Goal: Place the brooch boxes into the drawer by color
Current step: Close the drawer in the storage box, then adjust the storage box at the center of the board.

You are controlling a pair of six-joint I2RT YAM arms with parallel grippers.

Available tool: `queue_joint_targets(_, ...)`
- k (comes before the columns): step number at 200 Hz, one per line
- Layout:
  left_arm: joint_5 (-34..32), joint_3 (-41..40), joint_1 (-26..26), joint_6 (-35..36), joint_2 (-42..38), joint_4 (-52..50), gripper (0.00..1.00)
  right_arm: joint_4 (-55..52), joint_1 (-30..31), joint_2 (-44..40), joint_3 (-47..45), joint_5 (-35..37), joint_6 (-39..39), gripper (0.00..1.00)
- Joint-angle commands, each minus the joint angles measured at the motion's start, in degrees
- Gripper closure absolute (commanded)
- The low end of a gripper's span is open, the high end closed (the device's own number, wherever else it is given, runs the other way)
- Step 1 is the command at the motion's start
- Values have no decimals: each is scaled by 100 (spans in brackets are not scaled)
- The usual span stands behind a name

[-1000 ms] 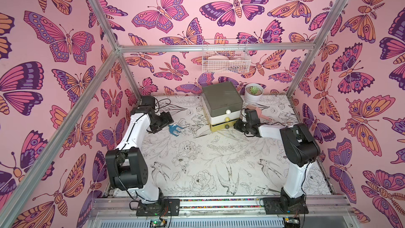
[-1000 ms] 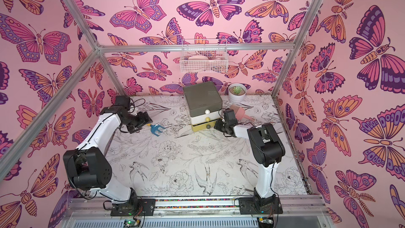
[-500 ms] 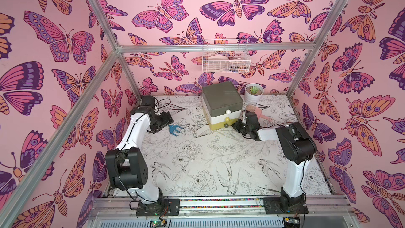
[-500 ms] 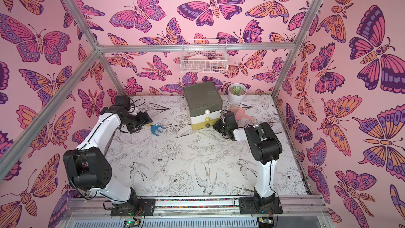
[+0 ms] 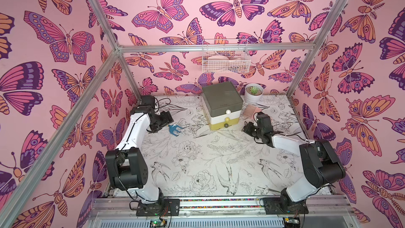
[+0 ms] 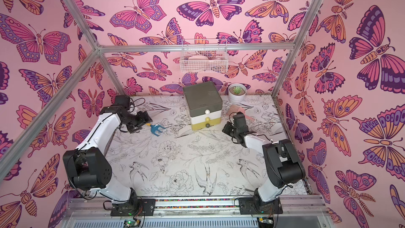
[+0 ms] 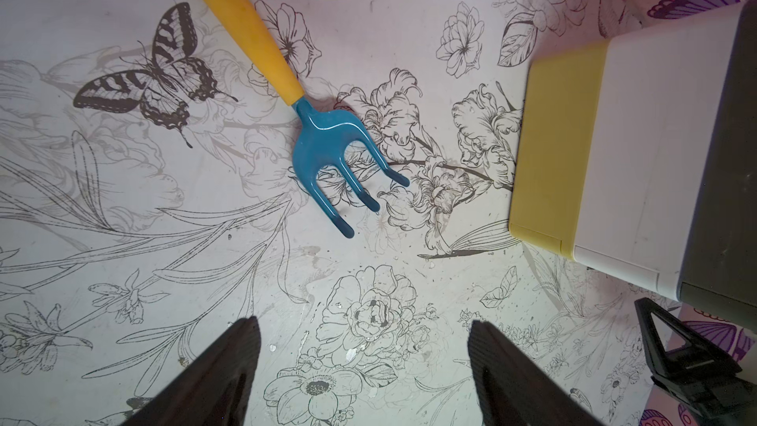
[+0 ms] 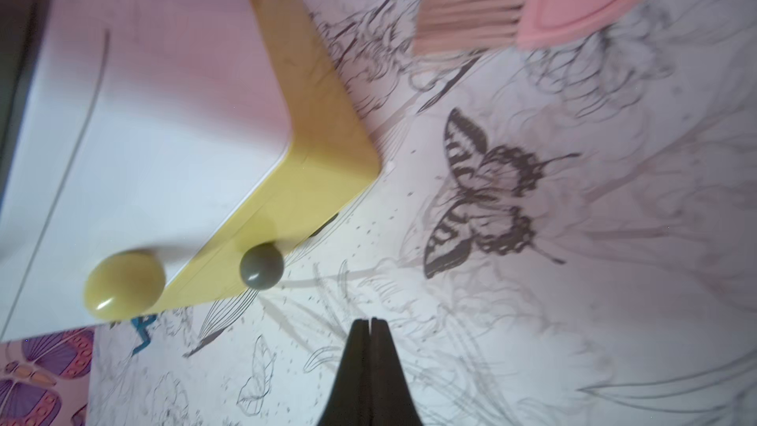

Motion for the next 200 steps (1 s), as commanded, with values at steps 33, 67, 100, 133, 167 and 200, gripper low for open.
queue_joint_targets(33, -32, -55, 1, 55, -84, -108, 14, -699, -333, 1066, 1519, -190, -650, 100)
queue_joint_targets(67, -71, -112, 1, 61, -185, -117, 14, -160, -460, 1924, 2199, -635, -377, 100)
queue_joint_targets(100, -121, -153, 26, 95, -240, -147, 14, 303, -528, 2599, 2643, -1286, 73, 100)
queue_joint_targets(133, -108, -92, 41, 82, -151, -152, 14, 953, -437, 2741, 2427, -1737, 498, 100)
queue_joint_targets(167, -76, -42, 37, 55, -88, -140, 14, 1563, -339, 2823, 2190, -2115, 1019, 100)
queue_joint_targets(200, -115, -68, 42, 88, -114, -143, 14, 1722, -132, 2914, 2149, -2299, 1241, 100)
